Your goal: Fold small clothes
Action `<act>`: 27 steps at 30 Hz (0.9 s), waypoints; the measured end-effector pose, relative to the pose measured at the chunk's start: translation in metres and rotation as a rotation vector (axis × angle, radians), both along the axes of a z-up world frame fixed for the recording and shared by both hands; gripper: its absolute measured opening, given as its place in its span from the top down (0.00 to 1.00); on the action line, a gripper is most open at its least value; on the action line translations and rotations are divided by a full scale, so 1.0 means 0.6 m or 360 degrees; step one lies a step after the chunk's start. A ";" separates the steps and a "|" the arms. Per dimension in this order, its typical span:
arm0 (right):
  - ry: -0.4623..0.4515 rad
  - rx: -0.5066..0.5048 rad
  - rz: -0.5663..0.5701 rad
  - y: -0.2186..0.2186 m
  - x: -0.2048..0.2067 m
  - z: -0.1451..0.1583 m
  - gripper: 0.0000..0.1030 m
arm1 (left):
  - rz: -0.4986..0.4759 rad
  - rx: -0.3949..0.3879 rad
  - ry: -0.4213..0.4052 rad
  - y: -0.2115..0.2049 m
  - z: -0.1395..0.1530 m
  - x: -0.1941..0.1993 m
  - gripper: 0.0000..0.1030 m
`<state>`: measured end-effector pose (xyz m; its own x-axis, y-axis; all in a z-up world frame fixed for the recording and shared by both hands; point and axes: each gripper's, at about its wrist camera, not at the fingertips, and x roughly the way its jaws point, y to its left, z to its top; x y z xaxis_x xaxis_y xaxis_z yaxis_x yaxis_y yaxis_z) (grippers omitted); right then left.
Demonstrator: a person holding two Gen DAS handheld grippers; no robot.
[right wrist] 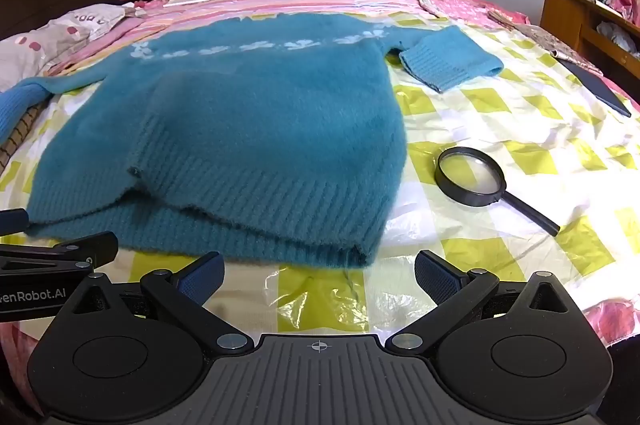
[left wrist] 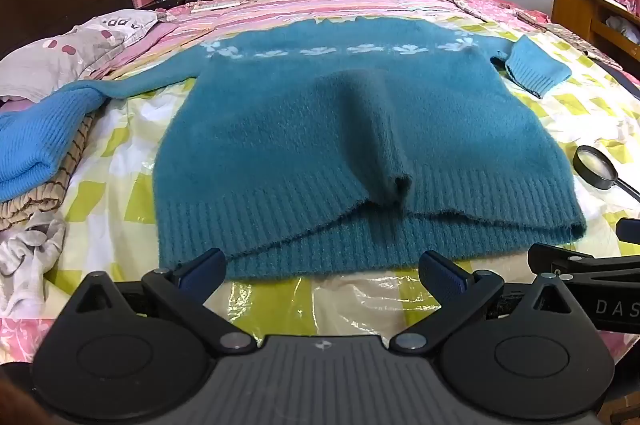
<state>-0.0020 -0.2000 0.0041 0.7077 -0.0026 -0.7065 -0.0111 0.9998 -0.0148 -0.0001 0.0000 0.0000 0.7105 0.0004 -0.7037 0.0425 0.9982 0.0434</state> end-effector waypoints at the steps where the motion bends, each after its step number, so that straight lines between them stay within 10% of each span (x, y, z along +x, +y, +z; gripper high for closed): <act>1: 0.0001 -0.0005 -0.0001 0.000 0.000 0.000 0.01 | 0.0000 -0.0003 0.0001 0.000 0.000 0.000 0.00; 27: 0.0005 0.0000 0.0006 -0.002 0.002 -0.004 0.01 | -0.0003 -0.0017 0.0011 -0.003 -0.004 0.000 0.00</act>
